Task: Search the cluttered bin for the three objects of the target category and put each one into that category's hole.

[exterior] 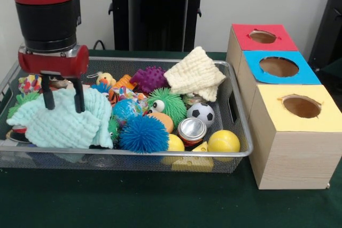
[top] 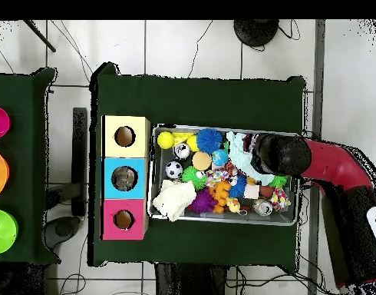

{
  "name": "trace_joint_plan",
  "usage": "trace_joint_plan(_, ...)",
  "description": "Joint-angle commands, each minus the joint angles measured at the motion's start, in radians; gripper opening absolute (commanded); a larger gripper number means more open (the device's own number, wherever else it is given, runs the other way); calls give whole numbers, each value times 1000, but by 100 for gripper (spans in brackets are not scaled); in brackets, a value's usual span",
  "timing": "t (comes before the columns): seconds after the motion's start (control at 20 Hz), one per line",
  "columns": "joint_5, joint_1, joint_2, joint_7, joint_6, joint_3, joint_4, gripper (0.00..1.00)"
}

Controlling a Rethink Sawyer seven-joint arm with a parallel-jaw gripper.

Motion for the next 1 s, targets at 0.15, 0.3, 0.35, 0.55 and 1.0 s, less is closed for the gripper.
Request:
trace_joint_plan(0.15,-89,-24,5,-275,47,73,115,100)
trace_joint_plan(0.3,-107,-21,0,-238,16,67,154,100)
trace_joint_plan(0.35,-114,-19,2,-229,9,64,159,100)
trace_joint_plan(0.55,-136,-15,5,-196,-14,57,181,100)
trace_joint_plan(1.0,-167,-15,27,-147,-50,50,206,100)
